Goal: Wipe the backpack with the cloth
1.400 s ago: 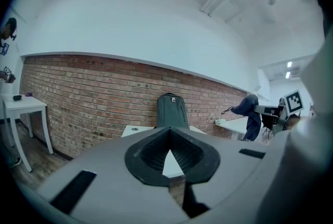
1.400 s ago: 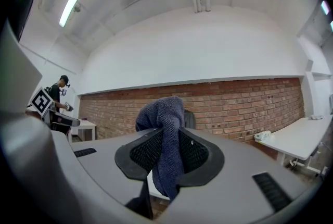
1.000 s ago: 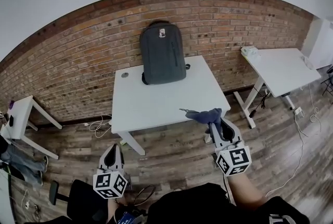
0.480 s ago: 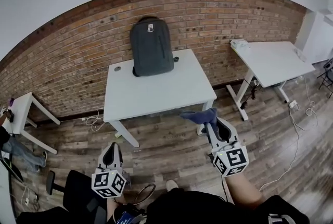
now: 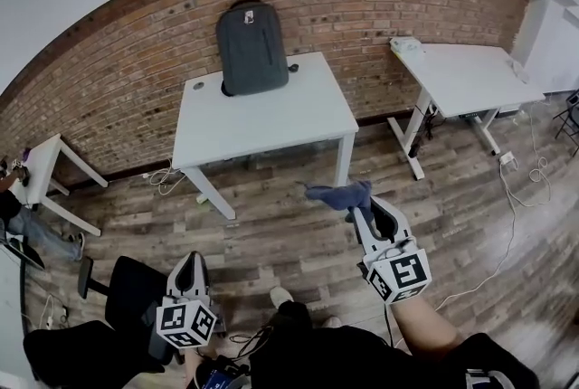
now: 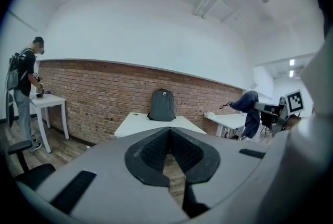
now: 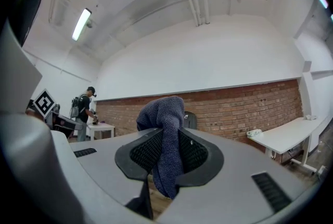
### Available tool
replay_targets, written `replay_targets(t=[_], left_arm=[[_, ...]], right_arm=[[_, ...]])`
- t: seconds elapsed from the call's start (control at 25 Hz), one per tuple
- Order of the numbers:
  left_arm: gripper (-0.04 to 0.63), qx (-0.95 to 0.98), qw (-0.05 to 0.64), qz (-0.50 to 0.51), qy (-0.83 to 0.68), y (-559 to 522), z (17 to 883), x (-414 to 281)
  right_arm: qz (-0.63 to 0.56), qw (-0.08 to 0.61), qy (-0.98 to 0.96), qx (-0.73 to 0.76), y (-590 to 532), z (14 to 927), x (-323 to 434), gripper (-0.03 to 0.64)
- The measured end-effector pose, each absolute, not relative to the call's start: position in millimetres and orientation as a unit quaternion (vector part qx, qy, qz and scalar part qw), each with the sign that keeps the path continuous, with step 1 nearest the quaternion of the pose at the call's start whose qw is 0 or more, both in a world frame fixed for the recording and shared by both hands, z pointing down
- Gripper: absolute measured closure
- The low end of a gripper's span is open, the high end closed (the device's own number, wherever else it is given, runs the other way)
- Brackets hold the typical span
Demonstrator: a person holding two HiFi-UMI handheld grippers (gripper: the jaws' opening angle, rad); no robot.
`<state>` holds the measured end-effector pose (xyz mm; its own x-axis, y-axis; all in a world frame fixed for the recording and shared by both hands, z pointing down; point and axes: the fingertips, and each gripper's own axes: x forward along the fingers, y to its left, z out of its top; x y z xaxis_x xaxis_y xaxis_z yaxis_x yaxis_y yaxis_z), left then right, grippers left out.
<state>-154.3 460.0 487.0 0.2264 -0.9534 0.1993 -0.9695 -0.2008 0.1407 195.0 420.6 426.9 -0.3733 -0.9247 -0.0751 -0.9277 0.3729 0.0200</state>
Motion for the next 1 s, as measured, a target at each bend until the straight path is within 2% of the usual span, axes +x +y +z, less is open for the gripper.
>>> replay_targets(t=[0.68,1.0], left_arm=[[0.601,0.782,0.072,0.032,-0.618,485,457,-207],[0.601,0.787,0.081,0.034,-0.611,477,459,-215]], right_arm=[[0.037,0.035,0.818,-0.574,456,416,153,0.531],[0.032,0.017,0.814,-0.579,453,421,141,0.531]])
